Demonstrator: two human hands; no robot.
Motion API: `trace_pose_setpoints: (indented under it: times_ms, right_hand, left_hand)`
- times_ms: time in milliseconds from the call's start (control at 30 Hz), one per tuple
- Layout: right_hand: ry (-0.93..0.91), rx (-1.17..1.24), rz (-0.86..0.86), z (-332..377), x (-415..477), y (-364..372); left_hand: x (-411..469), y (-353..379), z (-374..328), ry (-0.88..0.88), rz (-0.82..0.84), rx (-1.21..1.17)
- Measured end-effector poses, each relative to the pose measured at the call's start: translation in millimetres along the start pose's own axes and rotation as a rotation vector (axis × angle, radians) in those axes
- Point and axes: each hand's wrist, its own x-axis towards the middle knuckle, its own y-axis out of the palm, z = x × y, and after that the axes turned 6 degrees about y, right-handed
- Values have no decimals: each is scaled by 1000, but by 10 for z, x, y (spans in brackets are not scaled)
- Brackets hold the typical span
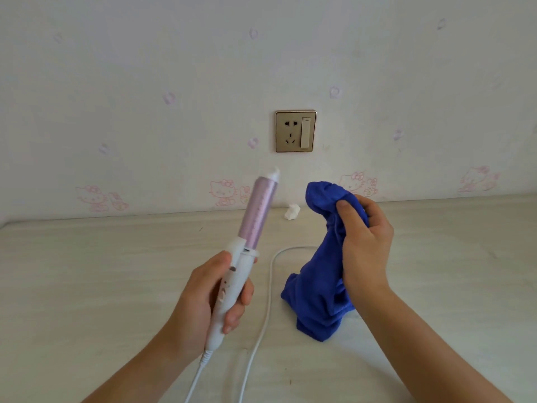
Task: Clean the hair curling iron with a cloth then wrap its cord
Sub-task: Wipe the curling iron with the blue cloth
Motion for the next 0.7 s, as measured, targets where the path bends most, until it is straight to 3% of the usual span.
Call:
trace_pose_setpoints:
  times_ms: [233, 700]
  right_hand:
    - [-11, -47, 124, -52, -96, 50]
    - [4, -56, 199, -85, -110, 67]
  left_hand:
    - [64, -148, -132, -211, 213, -744]
    - [66, -93, -118, -218, 360, -837]
